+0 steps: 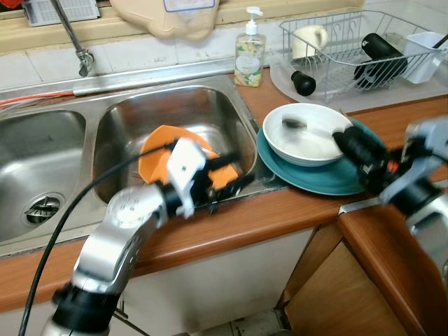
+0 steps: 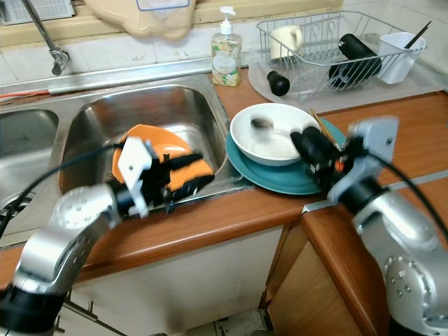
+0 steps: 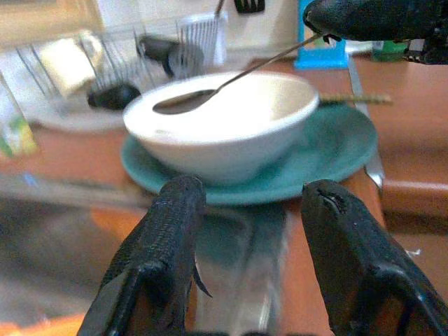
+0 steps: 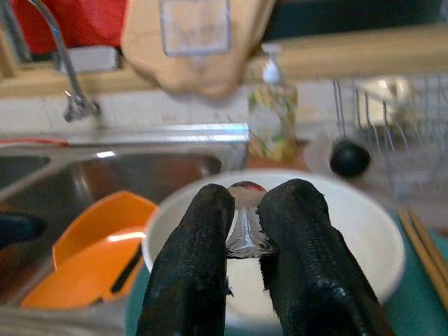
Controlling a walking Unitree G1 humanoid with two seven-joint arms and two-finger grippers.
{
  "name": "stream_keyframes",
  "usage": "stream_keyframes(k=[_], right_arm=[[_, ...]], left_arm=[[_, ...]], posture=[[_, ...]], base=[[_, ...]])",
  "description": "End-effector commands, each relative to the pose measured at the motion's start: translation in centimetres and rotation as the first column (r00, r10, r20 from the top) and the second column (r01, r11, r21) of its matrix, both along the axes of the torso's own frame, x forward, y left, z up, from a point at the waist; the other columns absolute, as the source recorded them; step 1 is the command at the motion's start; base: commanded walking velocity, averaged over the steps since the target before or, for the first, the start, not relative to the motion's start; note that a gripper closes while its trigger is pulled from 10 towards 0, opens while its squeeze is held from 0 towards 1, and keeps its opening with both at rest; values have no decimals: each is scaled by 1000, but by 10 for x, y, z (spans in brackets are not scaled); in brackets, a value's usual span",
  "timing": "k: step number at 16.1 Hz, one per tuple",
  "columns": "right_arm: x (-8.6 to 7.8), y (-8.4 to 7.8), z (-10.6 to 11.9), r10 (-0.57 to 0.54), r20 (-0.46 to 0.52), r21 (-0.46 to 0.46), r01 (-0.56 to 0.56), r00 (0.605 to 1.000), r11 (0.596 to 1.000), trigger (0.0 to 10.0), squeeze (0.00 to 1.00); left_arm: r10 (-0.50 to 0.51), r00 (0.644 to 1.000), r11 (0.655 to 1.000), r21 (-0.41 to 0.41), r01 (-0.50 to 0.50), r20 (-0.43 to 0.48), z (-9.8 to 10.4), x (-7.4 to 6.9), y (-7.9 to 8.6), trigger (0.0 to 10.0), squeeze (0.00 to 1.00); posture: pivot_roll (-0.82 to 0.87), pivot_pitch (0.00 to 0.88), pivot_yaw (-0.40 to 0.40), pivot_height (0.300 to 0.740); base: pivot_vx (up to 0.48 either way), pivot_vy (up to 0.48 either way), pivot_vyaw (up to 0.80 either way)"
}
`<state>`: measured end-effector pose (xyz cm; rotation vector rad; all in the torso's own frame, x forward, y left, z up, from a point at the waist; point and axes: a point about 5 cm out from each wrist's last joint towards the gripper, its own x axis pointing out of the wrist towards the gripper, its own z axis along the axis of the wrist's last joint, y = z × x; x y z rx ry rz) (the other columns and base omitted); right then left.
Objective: Kitchen organization
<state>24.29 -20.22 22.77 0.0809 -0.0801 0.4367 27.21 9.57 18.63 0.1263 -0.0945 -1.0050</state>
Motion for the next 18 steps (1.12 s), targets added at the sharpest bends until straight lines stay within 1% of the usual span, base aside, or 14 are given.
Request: stream_keyframes(k=[1, 2, 3, 5, 7, 8, 9, 10, 12, 14, 18], right_arm=[[0, 3, 9, 18, 25, -7, -18, 1000, 1000, 0, 0], [0, 7, 14, 34, 40, -12, -33, 999, 999, 0, 0], [1, 15, 21, 67, 62, -16, -66, 996, 998, 0, 0], [1, 21, 24, 92, 71, -19, -91, 993, 996, 0, 0], [0, 35, 27, 153, 71, -26, -151, 986, 988, 0, 0], [-1, 39, 27, 167, 67, -28, -165, 984, 986, 0, 0], [-2, 45, 25, 191, 58, -33, -189, 980, 981, 0, 0], [-2, 51, 26, 210, 50, -36, -208, 976, 977, 0, 0], [-2, 54, 26, 220, 49, -35, -219, 974, 975, 0, 0], [-4, 61, 25, 237, 39, -46, -236, 971, 971, 0, 0], [-5, 71, 23, 260, 24, -44, -259, 965, 965, 0, 0]], left_arm=[[5, 999, 1000, 21, -6, 49, 5, 5, -3, 10000, 0], [-3, 995, 999, 43, -1, 100, 10, 8, -7, 10000, 0], [-9, 986, 997, 78, -4, 167, 16, 13, -12, 10000, 0], [2, 976, 995, 96, -24, 219, 20, 17, -13, 10000, 0], [9, 946, 984, 167, -66, 323, 24, 25, -17, 10000, 0], [10, 941, 981, 178, -75, 339, 23, 27, -18, 10000, 0], [25, 929, 979, 180, -98, 370, 25, 32, -19, 10000, 0], [28, 919, 977, 184, -109, 394, 25, 38, -21, 3294, 0], [24, 916, 975, 191, -110, 401, 25, 39, -22, 0, 0], [40, 892, 969, 199, -144, 449, 28, 46, -24, 0, 0], [39, 866, 961, 217, -168, 498, 29, 53, -27, 0, 0]], posture=[[-212, 0, 78, 740], [-208, 0, 79, 740], [-209, 0, 83, 740], [-210, 0, 84, 740], [-209, 0, 83, 740], [-209, 0, 83, 740], [-210, 0, 82, 740], [-212, 0, 87, 740], [-213, 0, 89, 740], [-213, 0, 96, 740], [-211, 0, 99, 740]], base=[[0, 0, 0], [0, 0, 0], [0, 0, 0], [0, 0, 0], [0, 0, 0], [0, 0, 0], [0, 0, 0], [0, 0, 0], [0, 0, 0], [0, 0, 0], [0, 0, 0]])
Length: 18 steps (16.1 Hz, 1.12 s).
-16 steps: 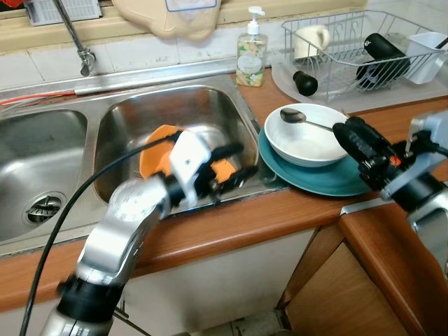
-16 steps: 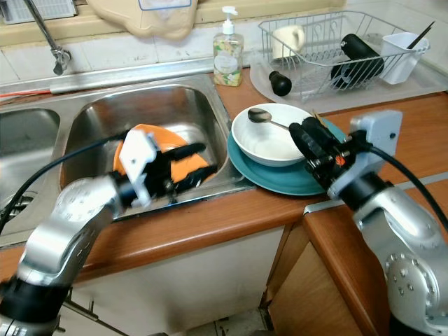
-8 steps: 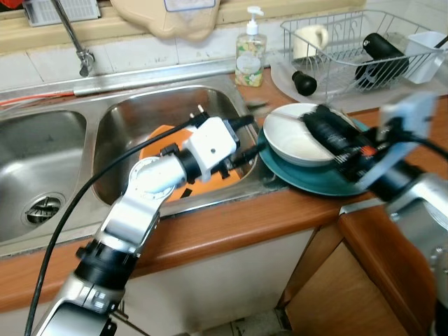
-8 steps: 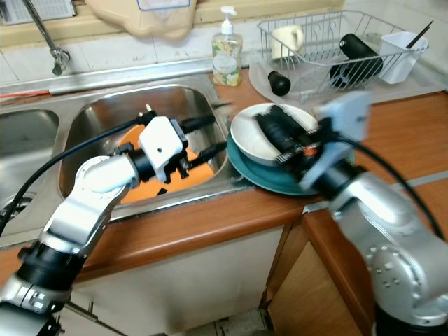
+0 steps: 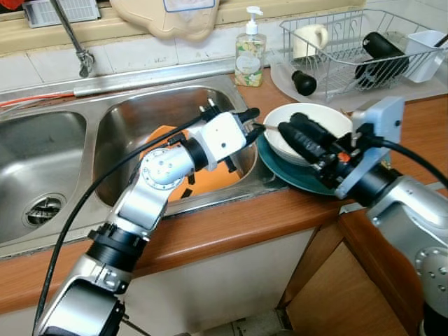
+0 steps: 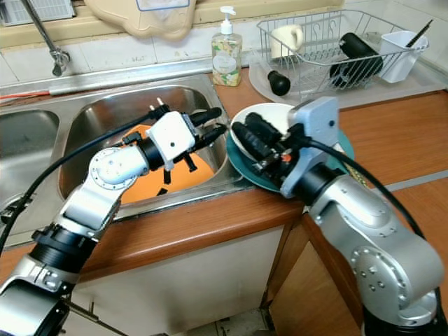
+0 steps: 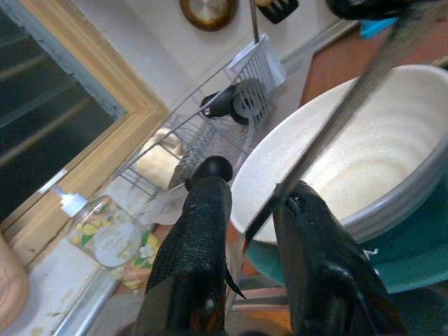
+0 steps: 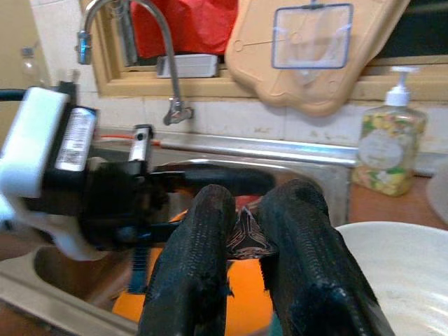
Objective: Kitchen organization
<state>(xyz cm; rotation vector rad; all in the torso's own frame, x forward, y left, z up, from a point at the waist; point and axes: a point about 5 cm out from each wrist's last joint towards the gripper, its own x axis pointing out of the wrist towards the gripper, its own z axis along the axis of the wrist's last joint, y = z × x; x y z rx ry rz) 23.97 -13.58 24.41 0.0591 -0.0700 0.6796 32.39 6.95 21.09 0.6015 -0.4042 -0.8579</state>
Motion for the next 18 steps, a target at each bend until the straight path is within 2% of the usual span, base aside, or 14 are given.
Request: stream_keyframes(k=[1, 7, 8, 9, 10, 11, 13, 14, 16, 18], right_arm=[[-2, 5, 6, 23, 23, -8, -23, 999, 1000, 0, 0], [-3, 11, 7, 28, 18, -7, -28, 999, 1000, 0, 0], [-2, 11, 7, 20, 20, -10, -20, 1000, 1000, 4353, 0], [-1, 10, 7, 5, 22, -13, -5, 1000, 1000, 9255, 0], [2, 9, 7, -18, 18, -9, 18, 1000, 1000, 10000, 0], [2, 12, 6, 4, 6, 15, -4, 1000, 1000, 10000, 1000], [1, 12, 5, -3, 9, -17, 3, 1000, 1000, 10000, 1000], [1, 9, 3, -16, 6, -41, 17, 1000, 999, 10000, 0], [-1, 6, -2, -20, -2, -88, 20, 1000, 996, 10000, 0], [-6, 10, -9, 23, -21, -164, -26, 1000, 986, 10000, 0]], left_arm=[[2, 1000, 1000, 6, -2, 28, 5, 2, -1, 0, 0], [-1, 997, 997, 78, -4, 76, 0, 4, -4, 0, 0], [0, 996, 996, 94, -9, 89, 0, 5, -2, 0, 0], [1, 995, 994, 104, -11, 96, -1, 5, -1, 0, 0], [8, 995, 994, 105, -18, 95, -1, 6, 1, 0, 0], [45, 994, 991, 120, -57, 100, -3, 9, 8, 0, 0], [100, 990, 985, 132, -113, 101, -4, 15, 20, 0, 0], [145, 985, 977, 141, -157, 89, -6, 20, 29, 0, 0], [228, 971, 953, 191, -236, 66, -13, 28, 45, 0, 0], [379, 925, 881, 320, -348, -39, -38, 39, 75, 0, 0]], posture=[[-211, 0, 99, 740], [-209, 0, 99, 740], [-208, 0, 98, 740], [-208, 0, 98, 740], [-208, 0, 99, 740], [-205, 0, 99, 740], [-206, 0, 100, 740], [-206, 0, 100, 740], [-211, 0, 103, 740], [-213, 0, 104, 740]], base=[[0, 0, 0], [0, 0, 0], [0, 0, 0], [0, 0, 0], [0, 0, 0], [0, 0, 0], [0, 0, 0], [0, 0, 0], [0, 0, 0], [0, 0, 0]])
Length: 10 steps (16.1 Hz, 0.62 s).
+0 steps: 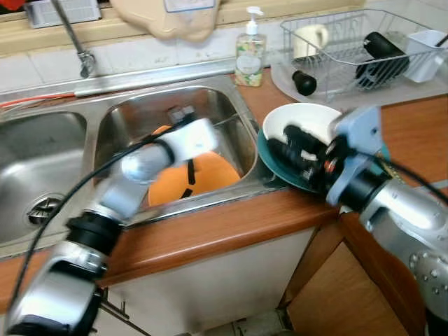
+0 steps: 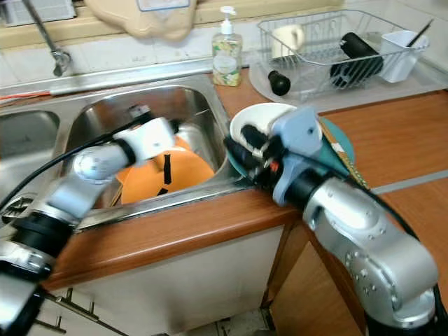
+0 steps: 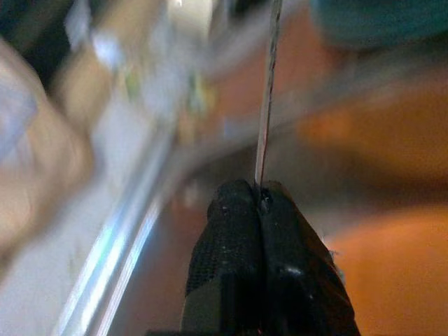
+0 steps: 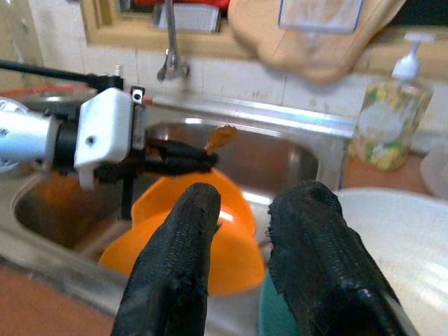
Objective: Kitchen organization
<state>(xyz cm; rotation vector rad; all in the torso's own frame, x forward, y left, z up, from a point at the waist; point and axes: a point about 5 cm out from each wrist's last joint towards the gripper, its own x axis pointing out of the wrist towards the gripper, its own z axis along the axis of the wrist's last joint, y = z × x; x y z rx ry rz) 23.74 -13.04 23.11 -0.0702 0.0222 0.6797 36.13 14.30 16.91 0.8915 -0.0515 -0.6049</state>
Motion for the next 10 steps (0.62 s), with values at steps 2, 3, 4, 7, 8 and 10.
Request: stream_keyframes(k=[2, 3, 4, 7, 8, 10], right_arm=[[-8, 11, 2, 81, 7, -26, -81, 997, 996, 10000, 0], [-9, 13, 1, 94, 3, -35, -94, 996, 995, 10000, 0], [-11, 16, -2, 120, -10, -55, -120, 993, 991, 10000, 0], [-10, 18, -10, 109, -36, -115, -113, 993, 987, 10000, 0], [-8, 19, -14, 96, -38, -133, -100, 995, 986, 10000, 0], [-5, 21, -17, 75, -43, -131, -80, 996, 988, 10000, 0]], left_arm=[[138, 986, 987, 90, -130, -93, -16, 6, 25, 0, 0], [164, 980, 982, 116, -151, -114, -20, 6, 31, 0, 0], [245, 959, 962, 159, -222, -145, -29, 7, 43, 10000, 0], [299, 929, 945, 205, -256, -217, -45, 6, 51, 10000, 408], [295, 923, 946, 210, -246, -247, -51, 4, 51, 10000, 1000], [293, 912, 946, 222, -235, -286, -59, 0, 51, 10000, 1000]], posture=[[-214, 0, 103, 740], [-215, 0, 104, 740], [-216, 0, 104, 740], [-210, 0, 103, 740], [-203, 0, 103, 740], [-192, 0, 92, 740]], base=[[0, 0, 0], [0, 0, 0], [0, 0, 0], [0, 0, 0], [0, 0, 0], [0, 0, 0]])
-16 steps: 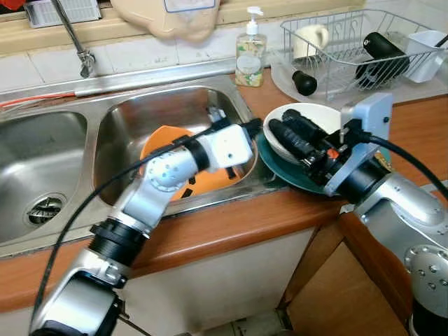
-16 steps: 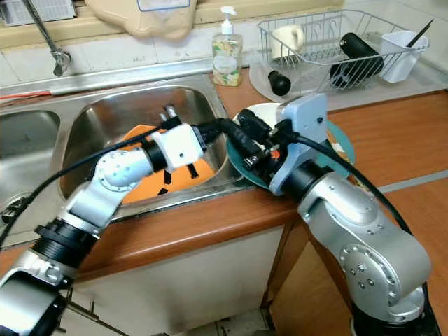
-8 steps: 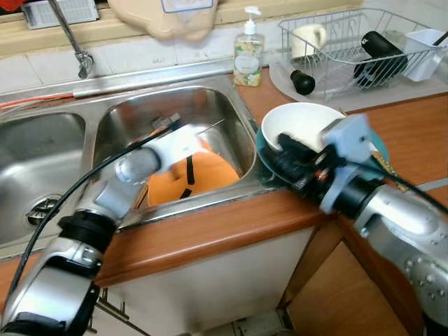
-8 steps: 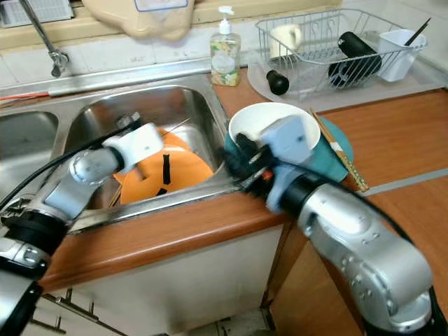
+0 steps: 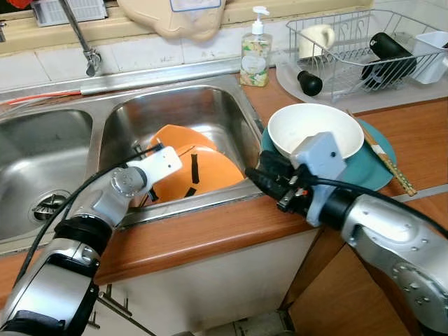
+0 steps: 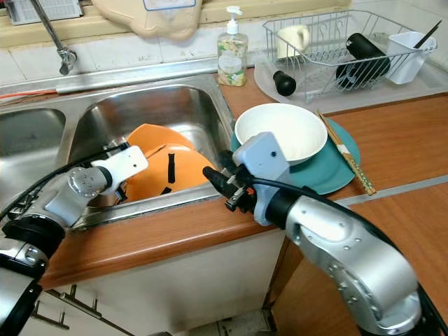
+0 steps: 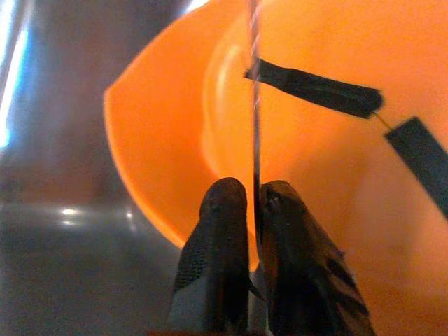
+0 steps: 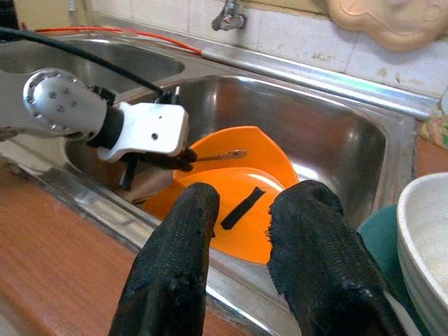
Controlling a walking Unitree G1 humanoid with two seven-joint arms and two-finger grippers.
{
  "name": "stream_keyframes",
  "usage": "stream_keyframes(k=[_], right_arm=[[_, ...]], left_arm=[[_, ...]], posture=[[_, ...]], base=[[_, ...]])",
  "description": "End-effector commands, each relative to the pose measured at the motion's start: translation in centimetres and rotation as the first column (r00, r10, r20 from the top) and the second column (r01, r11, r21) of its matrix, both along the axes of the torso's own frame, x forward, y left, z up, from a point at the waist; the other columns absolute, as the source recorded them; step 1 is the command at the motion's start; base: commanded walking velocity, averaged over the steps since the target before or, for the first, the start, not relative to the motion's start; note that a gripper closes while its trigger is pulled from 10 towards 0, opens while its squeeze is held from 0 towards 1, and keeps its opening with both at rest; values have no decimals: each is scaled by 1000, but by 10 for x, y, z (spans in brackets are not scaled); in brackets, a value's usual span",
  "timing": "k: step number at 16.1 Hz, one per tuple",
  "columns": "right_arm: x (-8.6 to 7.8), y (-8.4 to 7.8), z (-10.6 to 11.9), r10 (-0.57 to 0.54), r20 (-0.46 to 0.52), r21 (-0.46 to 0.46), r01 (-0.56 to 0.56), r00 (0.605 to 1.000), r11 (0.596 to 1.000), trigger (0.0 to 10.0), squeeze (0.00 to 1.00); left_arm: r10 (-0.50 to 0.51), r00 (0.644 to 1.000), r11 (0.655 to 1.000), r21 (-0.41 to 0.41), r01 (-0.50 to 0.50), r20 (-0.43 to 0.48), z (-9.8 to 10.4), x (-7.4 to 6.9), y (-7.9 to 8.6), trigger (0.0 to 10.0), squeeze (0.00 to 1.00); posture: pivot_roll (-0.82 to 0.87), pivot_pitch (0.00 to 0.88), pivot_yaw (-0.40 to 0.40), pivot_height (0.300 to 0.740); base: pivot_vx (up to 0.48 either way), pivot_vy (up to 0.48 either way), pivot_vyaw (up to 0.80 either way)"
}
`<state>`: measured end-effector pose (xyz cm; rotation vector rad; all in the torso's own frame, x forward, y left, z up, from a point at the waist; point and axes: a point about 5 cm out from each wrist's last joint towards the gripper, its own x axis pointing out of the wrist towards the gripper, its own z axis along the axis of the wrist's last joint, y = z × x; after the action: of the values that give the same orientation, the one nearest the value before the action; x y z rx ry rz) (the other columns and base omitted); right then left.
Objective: Kitchen organization
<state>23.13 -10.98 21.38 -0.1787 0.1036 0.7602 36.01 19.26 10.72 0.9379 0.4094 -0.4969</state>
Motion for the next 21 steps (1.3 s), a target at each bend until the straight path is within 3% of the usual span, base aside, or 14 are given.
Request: stream_keyframes(k=[1, 6, 7, 8, 9, 10, 11, 13, 16, 17, 19, 20, 21], right_arm=[[3, 2, -1, -16, 4, -3, 16, 1000, 1000, 10000, 0], [13, -4, 6, -89, 36, 21, 89, 995, 996, 10000, 0], [21, -15, 11, -167, 38, 62, 164, 985, 985, 10000, 1000], [27, -25, 15, -232, 32, 82, 229, 972, 970, 10000, 1000], [32, -34, 16, -278, 32, 75, 275, 960, 959, 10000, 1000], [33, -38, 16, -296, 31, 75, 293, 955, 953, 10000, 1000], [38, -46, 18, -343, 30, 70, 341, 939, 938, 10000, 1000], [46, -63, 23, -425, 44, 66, 422, 904, 904, 10000, 1000], [50, -76, 25, -481, 39, 66, 478, 876, 876, 10000, 1000], [53, -88, 27, -532, 18, 75, 530, 846, 845, 10000, 1000], [55, -97, 27, -564, -1, 75, 562, 826, 824, 10000, 1000], [56, -102, 27, -579, -16, 66, 578, 816, 813, 10000, 1000], [57, -106, 26, -593, -33, 49, 594, 804, 803, 10000, 910]], left_arm=[[2, 1000, 1000, 19, -1, -19, 0, 0, 3, 10000, 1000], [3, 1000, 1000, 2, -3, -19, -3, -2, 5, 10000, 1000], [2, 1000, 1000, -19, -2, 31, 3, -1, 4, 10000, 1000], [-4, 996, 1000, -30, 6, 91, 9, 0, 2, 10000, 1000], [-2, 992, 998, -64, 10, 127, 13, 0, 0, 10000, 902], [-2, 990, 997, -82, 14, 138, 15, 0, -1, 10000, 161], [-1, 985, 992, -123, 23, 172, 21, -1, -4, 10000, 0], [-24, 958, 982, -174, 76, 287, 37, -5, -8, 10000, 0], [-56, 943, 956, -256, 146, 329, 47, -12, -16, 10000, 0], [-77, 941, 923, -333, 192, 329, 54, -20, -20, 10000, 0], [-107, 939, 894, -380, 235, 328, 58, -28, -23, 10000, 0], [-134, 933, 864, -422, 275, 333, 63, -34, -27, 10000, 0], [-152, 929, 830, -466, 305, 338, 68, -38, -31, 10000, 0]], posture=[[-192, 0, 92, 740], [-189, 0, 82, 740], [-194, 0, 82, 740], [-196, 0, 78, 740], [-196, 0, 72, 740], [-198, 0, 69, 740], [-203, 0, 67, 740], [-204, 0, 68, 740], [-204, 0, 68, 740], [-200, 0, 61, 740], [-199, 0, 58, 740], [-199, 0, 56, 740], [-199, 0, 57, 740]], base=[[0, 0, 0], [0, 0, 0], [0, 0, 0], [0, 0, 0], [0, 0, 0], [0, 0, 0], [0, 0, 0], [0, 0, 0], [0, 0, 0], [0, 0, 0], [0, 0, 0], [0, 0, 0], [0, 0, 0]])
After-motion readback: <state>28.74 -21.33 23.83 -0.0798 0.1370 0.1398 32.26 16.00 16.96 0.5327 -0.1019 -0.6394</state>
